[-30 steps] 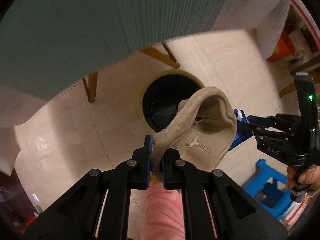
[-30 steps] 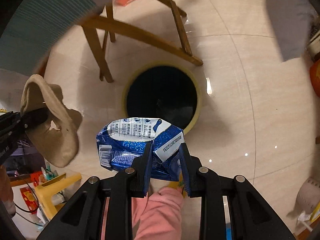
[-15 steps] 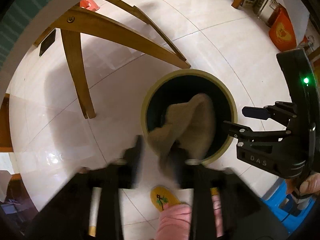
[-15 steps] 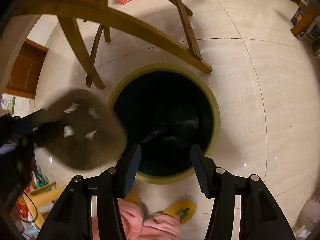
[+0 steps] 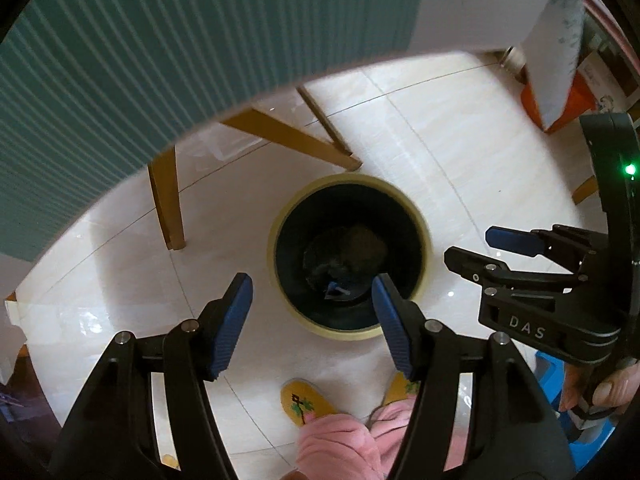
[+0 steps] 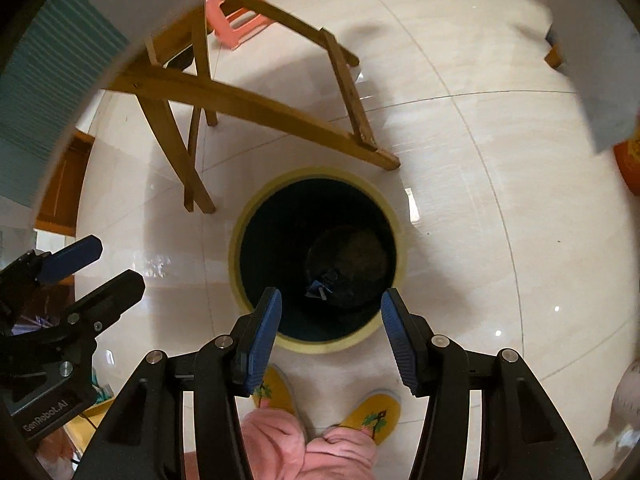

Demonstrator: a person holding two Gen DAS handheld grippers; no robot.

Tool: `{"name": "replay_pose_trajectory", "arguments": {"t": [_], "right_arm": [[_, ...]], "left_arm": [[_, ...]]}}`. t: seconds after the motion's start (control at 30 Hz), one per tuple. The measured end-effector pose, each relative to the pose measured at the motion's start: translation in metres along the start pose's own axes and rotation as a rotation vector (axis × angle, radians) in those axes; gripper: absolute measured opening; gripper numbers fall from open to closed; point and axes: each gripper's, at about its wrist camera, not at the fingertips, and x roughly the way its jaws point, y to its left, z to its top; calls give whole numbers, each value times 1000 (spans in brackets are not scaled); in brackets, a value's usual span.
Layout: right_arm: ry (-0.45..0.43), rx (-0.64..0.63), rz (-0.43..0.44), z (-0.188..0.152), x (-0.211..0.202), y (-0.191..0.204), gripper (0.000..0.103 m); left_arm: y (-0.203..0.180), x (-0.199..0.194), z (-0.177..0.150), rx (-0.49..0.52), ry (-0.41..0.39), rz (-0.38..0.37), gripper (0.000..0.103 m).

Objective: Collect trash
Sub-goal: 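Open the right tool over the bin dropping the carton while the left tool drops the tray, then raise both open tools back up over the table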

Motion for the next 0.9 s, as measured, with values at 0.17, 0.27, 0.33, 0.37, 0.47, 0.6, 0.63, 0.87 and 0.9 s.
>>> {"name": "replay_pose_trajectory", "arguments": {"t": [0.17, 0.27, 0.33, 0.37, 0.47, 0.6, 0.63, 0.87, 0.9], "right_arm": [[-19, 6, 5, -3, -44, 6, 53], [-35, 3, 13, -4, -78, 12, 53], [-47, 1, 20, -5, -103, 18, 53], [-53, 1, 27, -5, -116, 21, 53], [-77, -8, 45, 2, -155, 29, 53], [-124, -36, 64, 8, -212, 42, 53], [-135, -43, 69, 9, -225, 44, 53], [-219, -113, 99, 15, -319, 69, 53], [-235, -124, 105, 16, -332, 74, 53]], "left_arm": [[0, -50, 7, -44, -29, -35, 59], [7, -85, 11, -97, -45, -59, 59], [15, -114, 12, -138, -56, -75, 59], [19, -126, 13, -149, -62, -77, 59], [29, -166, 17, -180, -86, -71, 59], [50, -218, 19, -234, -126, -62, 59], [55, -233, 20, -252, -137, -62, 59], [76, -341, 21, -312, -246, -39, 59], [78, -351, 23, -314, -265, -33, 59]]}}
